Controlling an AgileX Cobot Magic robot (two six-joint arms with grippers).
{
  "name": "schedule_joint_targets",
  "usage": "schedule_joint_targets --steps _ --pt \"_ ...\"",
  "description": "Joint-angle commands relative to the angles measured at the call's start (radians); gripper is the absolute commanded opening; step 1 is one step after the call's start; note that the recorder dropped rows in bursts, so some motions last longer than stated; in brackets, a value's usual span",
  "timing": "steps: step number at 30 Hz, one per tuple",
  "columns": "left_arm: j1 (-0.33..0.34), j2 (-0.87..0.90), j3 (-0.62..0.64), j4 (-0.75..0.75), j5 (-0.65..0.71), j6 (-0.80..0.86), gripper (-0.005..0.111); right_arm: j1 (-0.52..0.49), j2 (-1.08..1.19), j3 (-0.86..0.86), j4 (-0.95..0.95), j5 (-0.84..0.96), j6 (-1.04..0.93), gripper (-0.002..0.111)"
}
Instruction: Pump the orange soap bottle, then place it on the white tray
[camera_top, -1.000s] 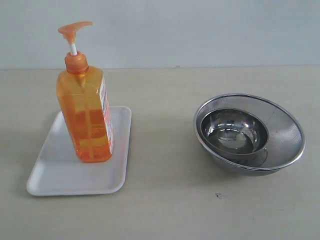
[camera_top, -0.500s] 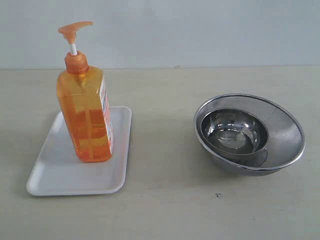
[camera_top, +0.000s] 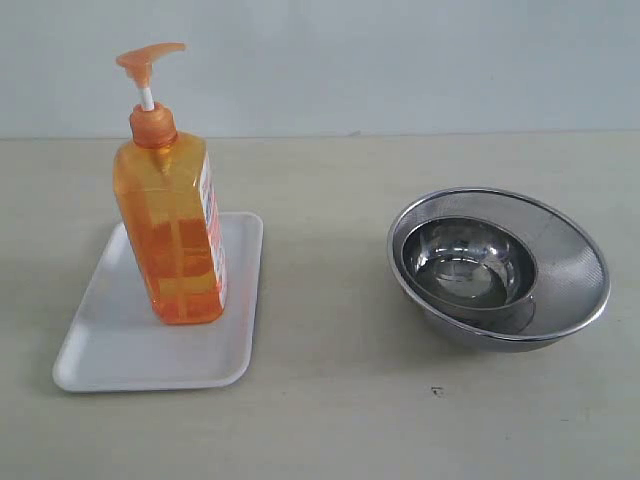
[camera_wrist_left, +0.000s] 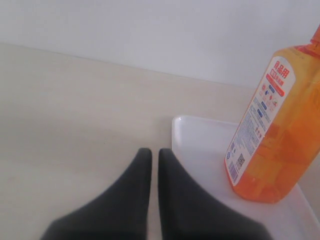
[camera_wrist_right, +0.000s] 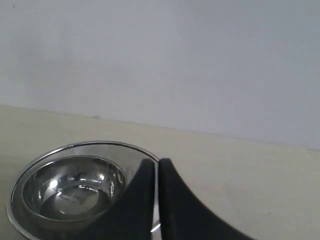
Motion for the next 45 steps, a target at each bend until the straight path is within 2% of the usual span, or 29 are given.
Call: schedule_joint_targets --steps 1,6,14,21,38,45 --pt "-0.005 -0.003 0.003 -0.001 0.002 0.001 0.005 -0.006 -0.002 0.005 -0.008 -0.012 0.016 0.000" --pt "-0.005 -0.003 0.003 -0.001 0.002 0.001 0.005 -0.006 -0.002 0.005 -0.156 -0.020 0.177 0.000" --pt "-0.005 -0.003 0.003 -0.001 0.002 0.001 0.005 -0.006 -0.002 0.005 -0.575 -0.020 0.598 0.000" --pt "-0.005 -0.003 0.003 -0.001 0.002 0.001 0.005 -0.006 -0.002 0.005 -0.762 -0.020 0.806 0.000" --pt "-0.005 -0.003 0.003 -0.001 0.002 0.001 0.005 -0.006 -0.002 0.005 -0.790 -0.020 0.857 0.000" --pt "-0.005 -0.003 0.003 -0.001 0.002 0.001 0.005 -0.006 -0.002 0.005 -0.791 0.059 0.857 0.000"
